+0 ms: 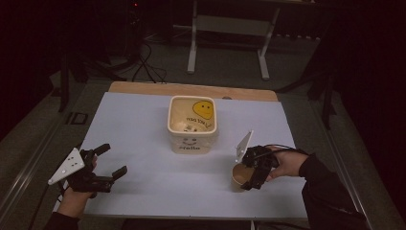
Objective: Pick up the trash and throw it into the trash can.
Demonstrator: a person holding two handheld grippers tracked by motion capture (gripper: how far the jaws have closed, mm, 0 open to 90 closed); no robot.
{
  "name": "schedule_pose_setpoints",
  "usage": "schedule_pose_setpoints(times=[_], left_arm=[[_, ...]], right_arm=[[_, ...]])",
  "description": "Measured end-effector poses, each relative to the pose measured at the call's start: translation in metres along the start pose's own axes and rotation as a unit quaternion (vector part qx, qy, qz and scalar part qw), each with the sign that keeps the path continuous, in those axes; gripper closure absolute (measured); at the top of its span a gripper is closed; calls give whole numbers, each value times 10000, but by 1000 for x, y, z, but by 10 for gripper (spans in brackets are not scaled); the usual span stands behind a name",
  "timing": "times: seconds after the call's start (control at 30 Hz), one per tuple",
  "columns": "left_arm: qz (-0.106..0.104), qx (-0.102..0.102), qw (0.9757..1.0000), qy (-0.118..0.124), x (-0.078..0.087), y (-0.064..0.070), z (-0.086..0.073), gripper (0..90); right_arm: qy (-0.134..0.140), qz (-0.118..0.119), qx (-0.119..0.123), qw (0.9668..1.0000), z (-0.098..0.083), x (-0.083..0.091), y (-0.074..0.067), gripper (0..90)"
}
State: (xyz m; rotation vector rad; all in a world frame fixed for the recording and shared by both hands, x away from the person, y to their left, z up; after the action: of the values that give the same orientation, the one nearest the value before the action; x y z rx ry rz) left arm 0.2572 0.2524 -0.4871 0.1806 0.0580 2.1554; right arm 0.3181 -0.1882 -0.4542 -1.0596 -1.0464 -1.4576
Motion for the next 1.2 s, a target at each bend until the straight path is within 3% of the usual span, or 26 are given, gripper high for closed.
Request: schedule_pose_setpoints(times=[1.2], left_arm=[[-66,-30,10000,-41,-1,1,-1,5]], right_arm=[[41,-7,202,9998,43,56,30,234]])
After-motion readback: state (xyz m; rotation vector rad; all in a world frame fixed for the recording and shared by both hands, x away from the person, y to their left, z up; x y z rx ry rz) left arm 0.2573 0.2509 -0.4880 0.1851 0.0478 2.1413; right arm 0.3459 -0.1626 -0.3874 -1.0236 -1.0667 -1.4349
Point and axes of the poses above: each handheld gripper's, and its own axes: x roughly backward along the jaws, z roughly out of its top, y roughly to its right, the point moved 4 cm from there along -x, roughly forward along the jaws, and after that the axes turned 12 degrees about -z, right-handed, at the moved point
